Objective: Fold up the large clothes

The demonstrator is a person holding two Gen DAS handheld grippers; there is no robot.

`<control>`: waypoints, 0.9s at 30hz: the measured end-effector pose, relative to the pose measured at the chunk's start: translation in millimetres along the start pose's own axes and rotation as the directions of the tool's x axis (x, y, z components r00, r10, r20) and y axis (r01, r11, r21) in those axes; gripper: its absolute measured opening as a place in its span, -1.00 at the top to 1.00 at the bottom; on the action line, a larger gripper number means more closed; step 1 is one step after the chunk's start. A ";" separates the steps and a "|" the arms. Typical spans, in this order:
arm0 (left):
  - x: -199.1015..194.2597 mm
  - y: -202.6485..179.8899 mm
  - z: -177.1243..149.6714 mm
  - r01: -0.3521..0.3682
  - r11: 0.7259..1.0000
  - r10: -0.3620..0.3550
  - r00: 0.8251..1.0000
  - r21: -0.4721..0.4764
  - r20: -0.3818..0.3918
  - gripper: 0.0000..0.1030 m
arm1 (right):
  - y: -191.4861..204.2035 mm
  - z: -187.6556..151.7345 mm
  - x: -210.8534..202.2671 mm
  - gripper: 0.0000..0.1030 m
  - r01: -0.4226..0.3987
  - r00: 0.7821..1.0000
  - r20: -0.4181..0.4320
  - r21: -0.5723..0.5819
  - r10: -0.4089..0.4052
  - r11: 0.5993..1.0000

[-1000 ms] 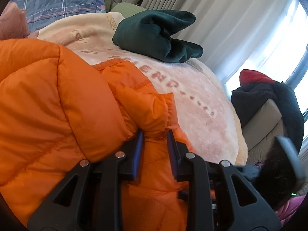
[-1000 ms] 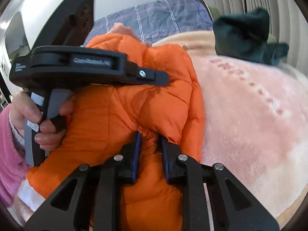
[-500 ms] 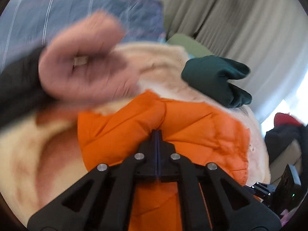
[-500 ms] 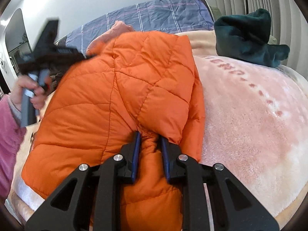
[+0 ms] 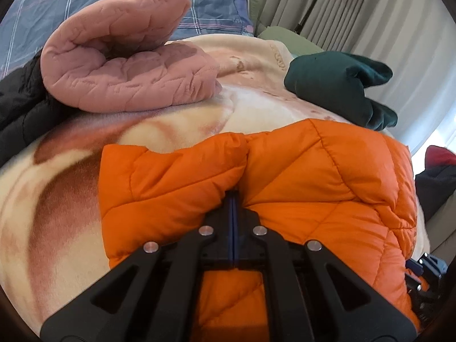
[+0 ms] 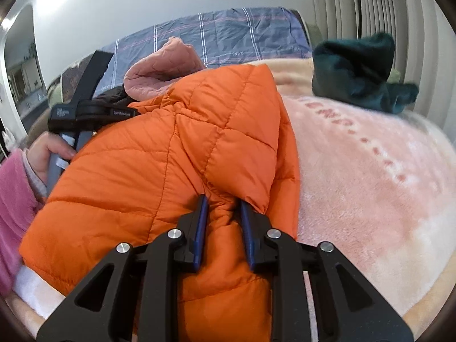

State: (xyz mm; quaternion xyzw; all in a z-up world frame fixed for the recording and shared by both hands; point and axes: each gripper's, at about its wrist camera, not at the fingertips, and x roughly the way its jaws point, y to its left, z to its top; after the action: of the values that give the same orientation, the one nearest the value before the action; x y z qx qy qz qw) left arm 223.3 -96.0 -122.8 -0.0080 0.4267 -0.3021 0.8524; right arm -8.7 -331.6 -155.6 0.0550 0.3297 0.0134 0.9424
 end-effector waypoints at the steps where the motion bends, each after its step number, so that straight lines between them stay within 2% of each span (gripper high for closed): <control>1: -2.3 0.1 1.0 -0.001 1.000 0.001 1.000 -0.005 -0.001 0.95 | 1.9 -0.2 -1.4 0.54 0.009 1.000 0.005 -0.010 -0.009 1.000; 9: -42.8 18.7 8.8 0.008 0.995 -0.001 0.998 -0.099 0.063 0.95 | 0.7 -2.2 -2.1 0.52 0.007 1.000 -0.002 -0.027 -0.007 1.000; 11: -49.8 29.7 6.4 0.039 0.986 -0.025 0.996 -0.161 0.089 0.95 | 0.8 -1.7 -2.5 0.52 0.008 1.000 -0.003 -0.026 -0.008 1.000; 13: -52.3 33.8 3.3 0.056 0.981 -0.037 0.993 -0.184 0.109 0.95 | 0.1 -1.6 -1.6 0.52 0.007 1.000 -0.004 -0.026 -0.008 1.000; 18: -15.7 34.0 -5.7 0.054 0.984 -0.049 0.998 -0.172 0.032 0.95 | -6.8 -0.3 4.6 0.51 -0.028 0.999 -0.014 0.006 0.028 1.000; 21: -4.8 23.4 -8.2 0.009 0.993 -0.007 1.000 -0.120 0.021 0.95 | -13.5 0.7 7.7 0.51 -0.059 0.998 -0.025 0.039 0.060 0.998; 25: -20.0 13.5 -0.1 -0.056 0.995 0.056 0.998 -0.080 0.006 0.96 | -8.7 0.0 6.1 0.50 -0.044 0.999 -0.019 0.014 0.044 0.999; 26: -29.1 7.3 4.7 -0.086 0.994 0.087 0.996 -0.061 0.010 0.96 | -8.0 -0.4 5.9 0.50 -0.042 0.999 -0.018 0.012 0.042 0.999; 27: -41.1 -2.0 10.5 -0.087 0.996 0.089 0.995 -0.036 0.039 0.93 | -8.1 -0.6 5.8 0.50 -0.044 0.999 -0.016 0.015 0.044 0.999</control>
State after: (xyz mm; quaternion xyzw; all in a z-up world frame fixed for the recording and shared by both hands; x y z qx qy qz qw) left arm 211.4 -78.7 -85.9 -0.0099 0.4144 -0.2567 0.8731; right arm -4.7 -339.3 -160.6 0.0690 0.3363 0.0321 0.9387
